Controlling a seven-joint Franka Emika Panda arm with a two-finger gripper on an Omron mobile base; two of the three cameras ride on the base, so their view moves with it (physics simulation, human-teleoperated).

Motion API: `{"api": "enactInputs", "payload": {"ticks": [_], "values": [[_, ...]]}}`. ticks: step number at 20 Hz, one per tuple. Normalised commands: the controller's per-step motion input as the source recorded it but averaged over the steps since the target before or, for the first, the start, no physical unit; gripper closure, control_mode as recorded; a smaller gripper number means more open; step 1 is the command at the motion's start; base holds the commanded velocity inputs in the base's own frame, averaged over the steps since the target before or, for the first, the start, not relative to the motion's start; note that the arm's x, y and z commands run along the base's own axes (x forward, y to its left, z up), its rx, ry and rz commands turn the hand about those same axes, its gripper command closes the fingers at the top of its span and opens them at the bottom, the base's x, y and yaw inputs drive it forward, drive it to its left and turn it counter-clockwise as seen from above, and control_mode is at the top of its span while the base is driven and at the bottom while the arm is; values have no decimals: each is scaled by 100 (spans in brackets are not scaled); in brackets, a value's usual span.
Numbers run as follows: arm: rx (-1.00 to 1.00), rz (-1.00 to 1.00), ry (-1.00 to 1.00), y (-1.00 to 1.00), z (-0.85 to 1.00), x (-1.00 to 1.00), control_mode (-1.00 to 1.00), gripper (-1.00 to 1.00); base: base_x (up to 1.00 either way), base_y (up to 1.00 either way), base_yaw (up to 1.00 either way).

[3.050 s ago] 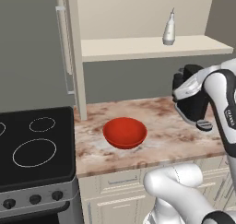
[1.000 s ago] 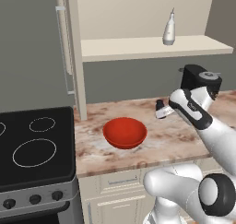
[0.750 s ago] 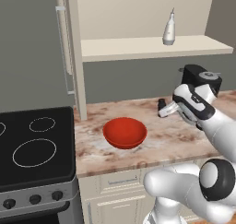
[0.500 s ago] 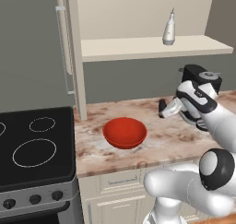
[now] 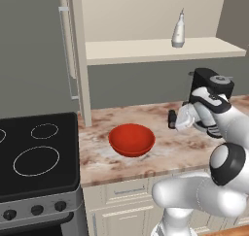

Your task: Retrieve the bottle and the shaker from the cabinet and place them next to the mixing bowl on the counter. Then add garlic from the fridge to the mixing bowl.

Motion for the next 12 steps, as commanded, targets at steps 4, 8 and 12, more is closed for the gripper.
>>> {"api": "enactInputs", "payload": {"ticks": [4,8,12], "values": [[0,0,-1,29,-13,0,-100,100,0,0,0],[-1,0,0,35,-22,0,-100,100,0,0,0],[-1,-1,0,0,-38,1,-100,100,0,0,0]]}}
